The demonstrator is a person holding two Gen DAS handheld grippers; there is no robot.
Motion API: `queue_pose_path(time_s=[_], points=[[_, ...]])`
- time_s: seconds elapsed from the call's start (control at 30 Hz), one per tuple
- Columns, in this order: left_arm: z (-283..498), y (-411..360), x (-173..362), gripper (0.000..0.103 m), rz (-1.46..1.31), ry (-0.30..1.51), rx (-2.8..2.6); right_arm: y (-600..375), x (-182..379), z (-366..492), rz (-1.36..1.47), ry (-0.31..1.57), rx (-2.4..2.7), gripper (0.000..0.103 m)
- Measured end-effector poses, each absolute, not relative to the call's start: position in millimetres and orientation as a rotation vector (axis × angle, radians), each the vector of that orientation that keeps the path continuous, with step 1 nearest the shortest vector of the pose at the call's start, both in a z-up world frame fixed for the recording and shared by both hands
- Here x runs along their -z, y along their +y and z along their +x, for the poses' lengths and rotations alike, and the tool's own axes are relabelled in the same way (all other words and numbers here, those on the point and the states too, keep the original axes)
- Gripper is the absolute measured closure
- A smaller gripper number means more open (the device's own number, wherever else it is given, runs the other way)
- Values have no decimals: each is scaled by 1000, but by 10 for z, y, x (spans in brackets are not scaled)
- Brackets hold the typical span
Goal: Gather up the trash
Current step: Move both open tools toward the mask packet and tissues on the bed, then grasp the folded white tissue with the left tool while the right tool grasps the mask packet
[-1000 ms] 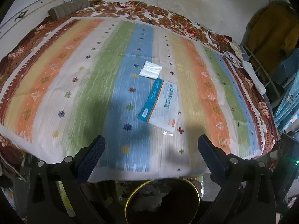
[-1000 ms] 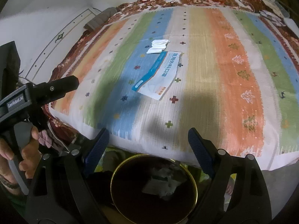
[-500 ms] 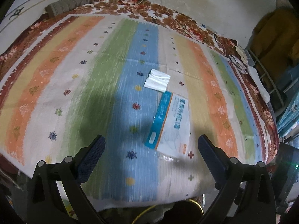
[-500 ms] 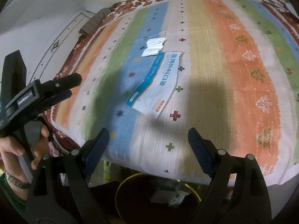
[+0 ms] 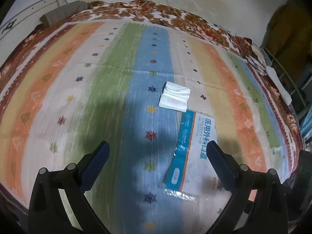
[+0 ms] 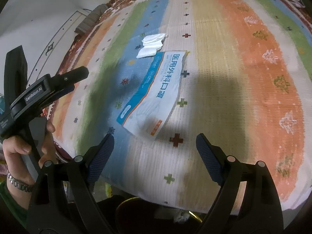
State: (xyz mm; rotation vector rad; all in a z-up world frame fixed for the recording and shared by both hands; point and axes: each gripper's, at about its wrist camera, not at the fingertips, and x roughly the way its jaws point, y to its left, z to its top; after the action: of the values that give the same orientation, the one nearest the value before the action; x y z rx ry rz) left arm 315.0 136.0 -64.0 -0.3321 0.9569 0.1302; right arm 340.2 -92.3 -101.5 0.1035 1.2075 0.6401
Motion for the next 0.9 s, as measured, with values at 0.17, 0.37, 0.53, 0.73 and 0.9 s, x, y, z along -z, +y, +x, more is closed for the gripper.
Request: queue_pose_path(time_s=[0.17, 0.37, 0.53, 0.73, 0.9], points=[[3352, 1423, 759, 6, -378, 978, -83, -863, 1159, 3533, 141, 1233, -657, 28], [3568, 1539, 982, 8, -565, 995, -26, -828, 1332, 3689, 206, 1265, -654, 41], [3722, 1579, 1136, 11, -665, 982, 18, -761, 1437, 3771, 223, 1290, -662, 47], [3908, 1624, 1394, 14, -826, 953, 80, -728, 1508, 3865, 257, 1299, -668, 49], [4050, 1584, 1597, 18, -917, 941, 130, -721, 1556, 3940, 292, 1312, -658, 59]])
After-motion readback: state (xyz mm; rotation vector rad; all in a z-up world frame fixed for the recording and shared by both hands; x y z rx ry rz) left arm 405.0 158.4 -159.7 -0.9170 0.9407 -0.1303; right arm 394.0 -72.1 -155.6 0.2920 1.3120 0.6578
